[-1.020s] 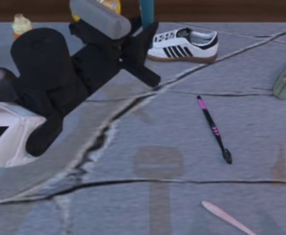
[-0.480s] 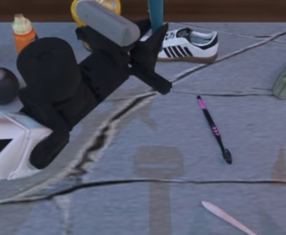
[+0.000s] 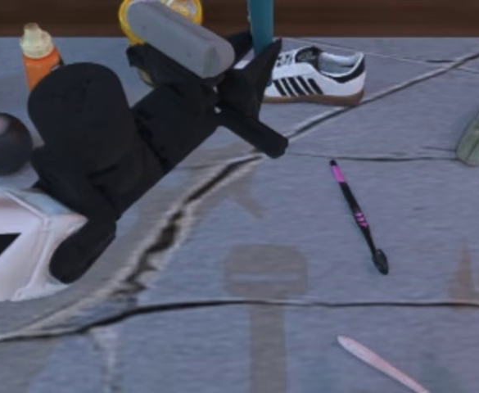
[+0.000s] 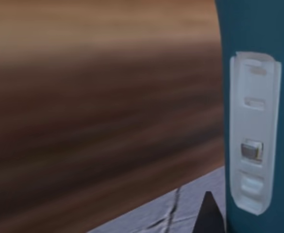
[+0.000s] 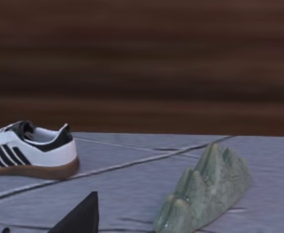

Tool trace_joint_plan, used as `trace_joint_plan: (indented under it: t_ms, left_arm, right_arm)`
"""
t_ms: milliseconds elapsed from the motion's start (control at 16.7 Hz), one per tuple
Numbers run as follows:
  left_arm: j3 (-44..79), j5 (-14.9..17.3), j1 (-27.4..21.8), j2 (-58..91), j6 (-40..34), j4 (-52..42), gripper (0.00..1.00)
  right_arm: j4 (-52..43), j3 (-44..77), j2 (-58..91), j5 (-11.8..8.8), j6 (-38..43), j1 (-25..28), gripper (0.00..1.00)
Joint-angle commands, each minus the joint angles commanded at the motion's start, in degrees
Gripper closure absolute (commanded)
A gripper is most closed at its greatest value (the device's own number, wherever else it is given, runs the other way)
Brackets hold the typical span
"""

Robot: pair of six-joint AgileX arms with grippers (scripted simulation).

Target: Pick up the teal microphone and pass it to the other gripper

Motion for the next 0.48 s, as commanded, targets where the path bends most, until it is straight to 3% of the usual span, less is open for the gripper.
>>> trace_joint_plan:
  t_ms: [480]
  left_arm:
    - [0.0, 0.0, 0.0, 0.0, 0.0, 0.0, 1.00]
  right_arm:
    - [10.7, 18.1, 29.1, -7.9, -1.5, 12.9, 0.00]
